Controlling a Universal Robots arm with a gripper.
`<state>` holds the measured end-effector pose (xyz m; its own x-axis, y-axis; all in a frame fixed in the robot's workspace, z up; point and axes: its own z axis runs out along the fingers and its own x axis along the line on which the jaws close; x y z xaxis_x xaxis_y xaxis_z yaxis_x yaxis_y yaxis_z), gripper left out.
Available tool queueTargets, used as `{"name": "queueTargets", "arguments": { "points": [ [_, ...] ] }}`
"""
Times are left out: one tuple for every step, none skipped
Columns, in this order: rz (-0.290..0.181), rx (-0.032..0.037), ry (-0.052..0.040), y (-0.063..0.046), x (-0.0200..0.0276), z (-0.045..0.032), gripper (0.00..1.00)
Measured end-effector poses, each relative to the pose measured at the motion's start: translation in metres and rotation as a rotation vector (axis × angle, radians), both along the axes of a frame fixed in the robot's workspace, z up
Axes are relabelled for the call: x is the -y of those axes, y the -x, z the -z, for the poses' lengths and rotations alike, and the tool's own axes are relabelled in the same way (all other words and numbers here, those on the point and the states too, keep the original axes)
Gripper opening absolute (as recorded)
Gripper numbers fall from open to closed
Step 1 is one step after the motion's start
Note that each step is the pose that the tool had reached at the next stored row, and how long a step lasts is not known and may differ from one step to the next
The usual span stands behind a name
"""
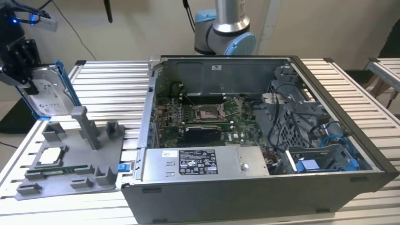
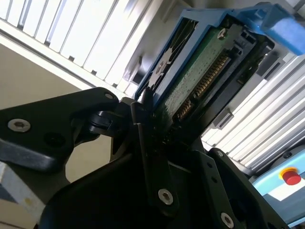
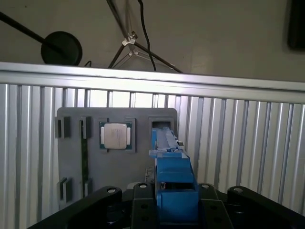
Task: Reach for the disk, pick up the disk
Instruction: 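Pick up the disk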
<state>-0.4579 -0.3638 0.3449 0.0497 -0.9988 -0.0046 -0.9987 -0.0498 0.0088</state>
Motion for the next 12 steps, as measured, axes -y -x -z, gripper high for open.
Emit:
{"name": "queueTargets", "arguments": {
  "points": [
    [0.0, 0.0001, 0.0002, 0.0, 0.0, -0.0013, 0.0],
    [0.0, 0.0, 0.0004, 0.0, 0.0, -0.0026, 0.0],
    [0.0, 0.0001, 0.0005, 0.0, 0.0, -0.0038, 0.0],
    [0.0, -0.0001, 0.0006, 0.0, 0.0, -0.0049, 0.0],
    [0.0, 0.0, 0.0006, 0.0, 0.0, -0.0057, 0.0],
    [0.0, 0.0001, 0.0006, 0.0, 0.0, -0.0063, 0.0],
    [0.0, 0.0001, 0.0007, 0.0, 0.0, -0.0067, 0.0],
    [0.0, 0.0002, 0.0006, 0.0, 0.0, -0.0071, 0.0],
    [0.0, 0.0002, 0.0006, 0.0, 0.0, -0.0072, 0.0],
    [0.0, 0.0003, 0.0006, 0.0, 0.0, -0.0072, 0.0],
    [0.0, 0.0001, 0.0007, 0.0, 0.0, -0.0072, 0.0],
    [0.0, 0.0, 0.0007, 0.0, 0.0, -0.0073, 0.0]
  ]
}}
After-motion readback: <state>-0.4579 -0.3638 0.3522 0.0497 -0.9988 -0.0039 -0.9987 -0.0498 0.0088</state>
